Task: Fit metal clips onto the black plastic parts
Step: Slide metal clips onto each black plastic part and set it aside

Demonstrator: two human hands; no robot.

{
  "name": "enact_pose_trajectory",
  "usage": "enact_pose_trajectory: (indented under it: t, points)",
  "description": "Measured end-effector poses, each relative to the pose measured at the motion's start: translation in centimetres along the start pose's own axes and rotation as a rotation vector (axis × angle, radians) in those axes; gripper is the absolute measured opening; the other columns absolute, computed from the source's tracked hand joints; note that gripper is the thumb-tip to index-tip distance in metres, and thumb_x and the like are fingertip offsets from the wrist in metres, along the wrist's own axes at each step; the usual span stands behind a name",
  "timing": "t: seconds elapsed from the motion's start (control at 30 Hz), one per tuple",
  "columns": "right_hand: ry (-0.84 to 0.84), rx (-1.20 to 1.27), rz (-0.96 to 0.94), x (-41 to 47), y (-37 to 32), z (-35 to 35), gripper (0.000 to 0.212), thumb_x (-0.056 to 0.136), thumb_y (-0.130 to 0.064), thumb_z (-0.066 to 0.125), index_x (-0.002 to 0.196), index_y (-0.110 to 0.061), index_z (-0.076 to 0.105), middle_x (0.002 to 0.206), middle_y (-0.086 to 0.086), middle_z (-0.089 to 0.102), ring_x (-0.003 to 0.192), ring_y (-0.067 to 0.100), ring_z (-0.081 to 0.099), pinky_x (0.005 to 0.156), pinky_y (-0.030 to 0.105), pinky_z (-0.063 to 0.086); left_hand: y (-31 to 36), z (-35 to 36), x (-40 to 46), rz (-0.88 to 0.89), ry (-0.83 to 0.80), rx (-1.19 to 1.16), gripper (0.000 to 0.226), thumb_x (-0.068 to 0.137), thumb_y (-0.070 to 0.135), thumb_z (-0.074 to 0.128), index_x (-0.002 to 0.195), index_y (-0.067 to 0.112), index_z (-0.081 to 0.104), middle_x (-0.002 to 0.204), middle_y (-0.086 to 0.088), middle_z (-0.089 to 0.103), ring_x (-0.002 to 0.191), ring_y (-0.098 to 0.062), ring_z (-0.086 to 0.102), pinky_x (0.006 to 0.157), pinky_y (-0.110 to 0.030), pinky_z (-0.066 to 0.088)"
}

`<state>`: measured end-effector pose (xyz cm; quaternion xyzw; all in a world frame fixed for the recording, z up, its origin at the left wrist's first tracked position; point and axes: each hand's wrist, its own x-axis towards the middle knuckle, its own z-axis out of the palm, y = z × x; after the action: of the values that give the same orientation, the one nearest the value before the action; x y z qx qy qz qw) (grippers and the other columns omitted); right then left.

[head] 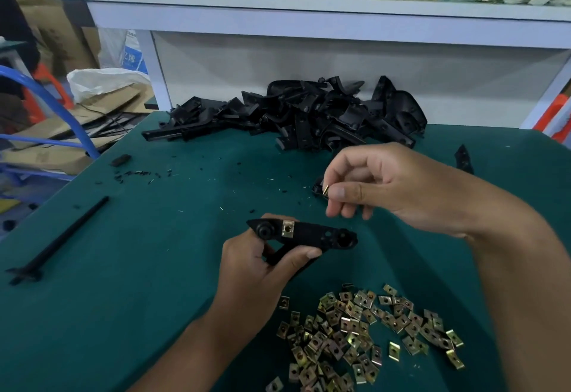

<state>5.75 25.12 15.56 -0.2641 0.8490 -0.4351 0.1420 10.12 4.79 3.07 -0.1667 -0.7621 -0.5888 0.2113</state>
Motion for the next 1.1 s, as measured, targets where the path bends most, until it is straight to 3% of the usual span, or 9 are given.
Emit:
enact_pose_trajectory:
  t: [0.17, 0.3, 0.4, 0.5, 0.67, 0.9, 1.1]
  points:
    - [0.016, 0.046, -0.064, -0.09, -0.27, -0.02, 0.016, 0.086, -0.039, 0.070, 0.098, -0.028, 0.072, 0.094, 0.000, 0.075, 0.083, 0.007, 0.068, 0.072, 0.022, 0.054, 0.19, -0.05, -0.09, -0.019, 0.063, 0.001, 0.025, 0.081, 0.064, 0.067, 0.092, 0.043, 0.073, 0.078, 0.021, 0.072, 0.062, -0.003, 0.065, 0.053, -0.014, 0.047]
    - [0.021, 0.089, -0.072, -0.09, -0.46, 0.03, 0.020, 0.083, -0.036, 0.073, 0.097, -0.022, 0.077, 0.091, -0.005, 0.076, 0.081, 0.004, 0.068, 0.072, 0.020, 0.054, 0.45, -0.02, 0.05, -0.026, 0.086, 0.023, 0.022, 0.081, 0.070, 0.064, 0.098, 0.057, 0.068, 0.080, 0.024, 0.072, 0.059, -0.004, 0.064, 0.052, -0.014, 0.046]
    - [-0.001, 0.093, -0.059, -0.04, -0.54, 0.18, 0.017, 0.081, -0.028, 0.075, 0.094, -0.017, 0.077, 0.094, 0.000, 0.077, 0.080, 0.008, 0.069, 0.073, 0.021, 0.055, 0.41, -0.01, 0.11, -0.033, 0.093, 0.041, 0.032, 0.080, 0.075, 0.061, 0.093, 0.048, 0.071, 0.082, 0.024, 0.073, 0.065, -0.006, 0.069, 0.054, -0.022, 0.052]
    - [-0.004, 0.069, -0.048, -0.10, -0.62, 0.30, 0.012, 0.085, -0.017, 0.077, 0.097, -0.016, 0.074, 0.097, 0.003, 0.077, 0.085, 0.014, 0.072, 0.072, 0.023, 0.057, 0.49, -0.08, 0.08, -0.024, 0.095, 0.054, 0.035, 0.081, 0.074, 0.061, 0.094, 0.043, 0.071, 0.083, 0.027, 0.072, 0.070, 0.000, 0.070, 0.057, -0.012, 0.049]
    - [0.009, -0.007, -0.032, -0.11, -0.67, 0.42, 0.013, 0.088, -0.018, 0.076, 0.100, -0.021, 0.073, 0.097, -0.003, 0.077, 0.092, 0.014, 0.073, 0.086, 0.035, 0.059, 0.48, -0.05, 0.05, -0.001, 0.091, 0.071, 0.017, 0.083, 0.060, 0.067, 0.093, 0.046, 0.068, 0.085, 0.030, 0.072, 0.070, 0.004, 0.068, 0.058, -0.005, 0.045]
    - [0.013, -0.033, -0.003, 0.01, -0.56, 0.43, 0.011, 0.088, -0.023, 0.076, 0.098, -0.023, 0.071, 0.094, -0.004, 0.078, 0.083, 0.010, 0.072, 0.069, 0.020, 0.055, 0.44, -0.16, 0.08, 0.003, 0.091, 0.076, 0.023, 0.082, 0.071, 0.061, 0.091, 0.050, 0.068, 0.086, 0.027, 0.072, 0.073, 0.001, 0.069, 0.057, -0.014, 0.051]
    - [0.015, -0.074, 0.008, 0.13, -0.28, 0.53, 0.008, 0.088, -0.031, 0.074, 0.096, -0.029, 0.072, 0.088, -0.009, 0.077, 0.077, 0.003, 0.070, 0.065, 0.023, 0.052, 0.48, -0.18, 0.04, 0.017, 0.080, 0.107, 0.010, 0.083, 0.061, 0.065, 0.090, 0.054, 0.067, 0.086, 0.030, 0.071, 0.072, 0.004, 0.068, 0.057, -0.012, 0.049]
